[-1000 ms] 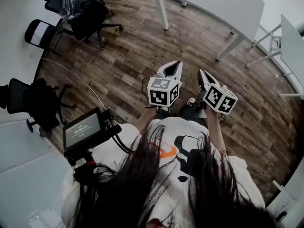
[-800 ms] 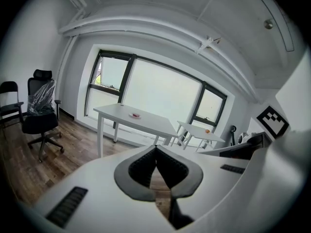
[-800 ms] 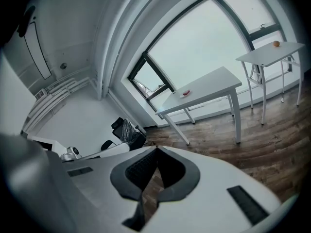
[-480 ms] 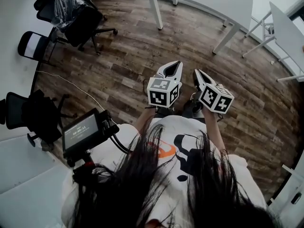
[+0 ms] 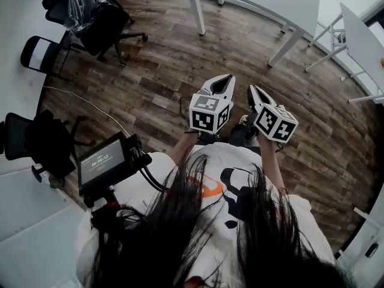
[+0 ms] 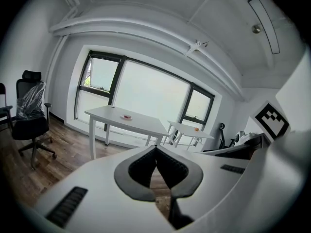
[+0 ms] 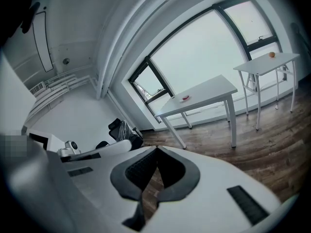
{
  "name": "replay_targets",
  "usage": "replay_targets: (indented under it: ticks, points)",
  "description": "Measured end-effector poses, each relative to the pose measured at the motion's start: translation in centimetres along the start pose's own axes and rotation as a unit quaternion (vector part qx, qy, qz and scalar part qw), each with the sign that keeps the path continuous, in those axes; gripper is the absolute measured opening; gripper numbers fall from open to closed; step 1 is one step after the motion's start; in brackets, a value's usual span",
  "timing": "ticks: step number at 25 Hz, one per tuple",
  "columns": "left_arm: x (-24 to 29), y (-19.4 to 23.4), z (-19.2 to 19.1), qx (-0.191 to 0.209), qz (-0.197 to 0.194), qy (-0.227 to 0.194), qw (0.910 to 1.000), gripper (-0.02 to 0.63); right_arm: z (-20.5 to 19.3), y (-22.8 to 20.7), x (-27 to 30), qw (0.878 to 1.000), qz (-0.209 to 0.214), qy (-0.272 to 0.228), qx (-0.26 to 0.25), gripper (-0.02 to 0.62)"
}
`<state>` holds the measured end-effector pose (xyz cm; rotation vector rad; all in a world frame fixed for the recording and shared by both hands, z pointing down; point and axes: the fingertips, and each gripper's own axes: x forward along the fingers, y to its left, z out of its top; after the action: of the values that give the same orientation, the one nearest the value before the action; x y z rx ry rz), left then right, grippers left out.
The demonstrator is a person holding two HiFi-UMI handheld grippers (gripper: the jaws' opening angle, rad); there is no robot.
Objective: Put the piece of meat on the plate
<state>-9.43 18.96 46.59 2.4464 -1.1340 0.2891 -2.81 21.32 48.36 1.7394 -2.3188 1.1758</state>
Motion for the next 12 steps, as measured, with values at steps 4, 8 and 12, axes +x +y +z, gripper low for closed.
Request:
replay_targets:
  ticks: [4,8,12]
  points:
    - [0.0,0.06,-0.14,-0.001,0.002,0.003,1.0,0.005,-0.16,-0.13,0.04,1.0,-0.005,0.005,-0.009,0.006]
    - [-0.05,0.27,-0.15,-0.003,0.007,0.004,1.0,0.005,-0.18,0.02,0.12,1.0,-0.003,0.009,-0.01,0.006]
    - [0.05,0.0,-0.25,-0.005,0.003,0.005,1.0,0.005,-0.18,-0.21,-0.31,1.0,-0.008,0.007,-0.01,0.006]
